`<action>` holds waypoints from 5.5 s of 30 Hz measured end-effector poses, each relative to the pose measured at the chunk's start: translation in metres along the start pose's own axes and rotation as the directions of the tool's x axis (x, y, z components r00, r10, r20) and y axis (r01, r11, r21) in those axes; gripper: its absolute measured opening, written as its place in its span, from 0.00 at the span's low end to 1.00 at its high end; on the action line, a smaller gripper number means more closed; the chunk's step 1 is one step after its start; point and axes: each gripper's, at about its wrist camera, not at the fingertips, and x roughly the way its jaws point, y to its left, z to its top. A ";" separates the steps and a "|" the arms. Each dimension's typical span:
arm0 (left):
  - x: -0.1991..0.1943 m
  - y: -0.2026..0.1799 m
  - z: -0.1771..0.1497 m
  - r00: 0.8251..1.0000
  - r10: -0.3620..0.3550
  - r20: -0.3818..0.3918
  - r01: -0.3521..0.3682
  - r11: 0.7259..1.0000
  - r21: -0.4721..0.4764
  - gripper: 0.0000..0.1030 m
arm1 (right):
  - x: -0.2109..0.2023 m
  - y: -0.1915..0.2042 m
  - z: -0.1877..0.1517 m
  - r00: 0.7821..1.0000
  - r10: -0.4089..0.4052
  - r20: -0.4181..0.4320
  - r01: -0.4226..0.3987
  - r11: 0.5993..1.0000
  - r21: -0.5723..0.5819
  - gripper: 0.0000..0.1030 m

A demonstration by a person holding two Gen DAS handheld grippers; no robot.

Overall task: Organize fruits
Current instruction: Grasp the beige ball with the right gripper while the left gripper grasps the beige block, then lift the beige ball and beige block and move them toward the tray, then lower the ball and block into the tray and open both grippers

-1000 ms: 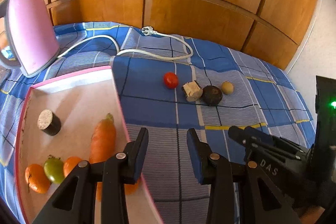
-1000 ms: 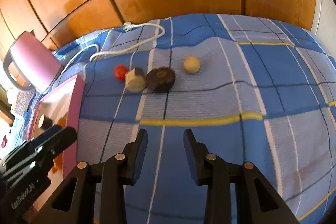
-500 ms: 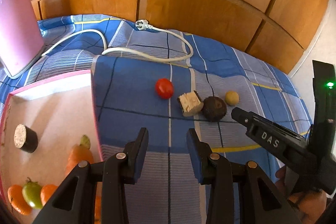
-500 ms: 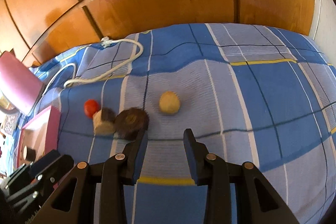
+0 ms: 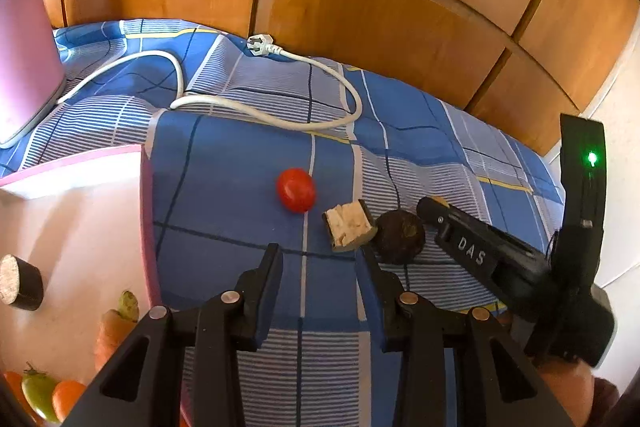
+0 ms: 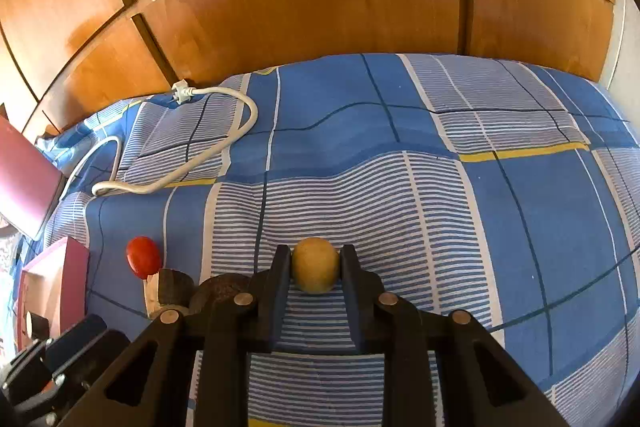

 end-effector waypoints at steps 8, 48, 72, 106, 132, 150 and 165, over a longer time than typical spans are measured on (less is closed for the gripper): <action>0.008 -0.007 0.009 0.999 -0.032 -0.003 0.032 0.999 -0.025 0.42 | -0.004 -0.005 -0.004 1.000 -0.001 0.001 0.001 1.000 -0.023 0.24; -0.023 -0.038 -0.068 0.993 -0.057 -0.104 0.062 0.997 0.045 0.32 | -0.071 -0.014 -0.082 0.991 0.088 -0.099 -0.091 0.996 -0.024 0.24; -0.055 -0.055 -0.129 0.991 -0.084 -0.102 0.101 0.980 0.172 0.32 | -0.121 -0.023 -0.150 0.991 0.100 -0.091 -0.102 0.995 -0.013 0.24; -0.083 -0.056 -0.139 0.997 -0.071 -0.027 0.076 0.971 0.227 0.32 | -0.129 -0.019 -0.162 0.995 0.050 -0.087 -0.053 0.998 -0.036 0.24; -0.109 -0.051 -0.130 0.995 -0.079 0.068 0.062 0.973 0.221 0.32 | -0.141 -0.015 -0.162 0.995 0.077 -0.056 -0.078 0.997 -0.026 0.24; -0.134 -0.001 -0.109 0.988 -0.023 0.151 0.007 0.995 0.102 0.32 | -0.144 0.026 -0.150 0.986 0.153 -0.063 -0.159 0.982 -0.105 0.24; -0.147 0.053 -0.106 0.981 0.077 0.179 -0.077 0.997 -0.010 0.32 | -0.142 0.068 -0.147 0.969 0.227 -0.098 -0.242 0.951 -0.192 0.24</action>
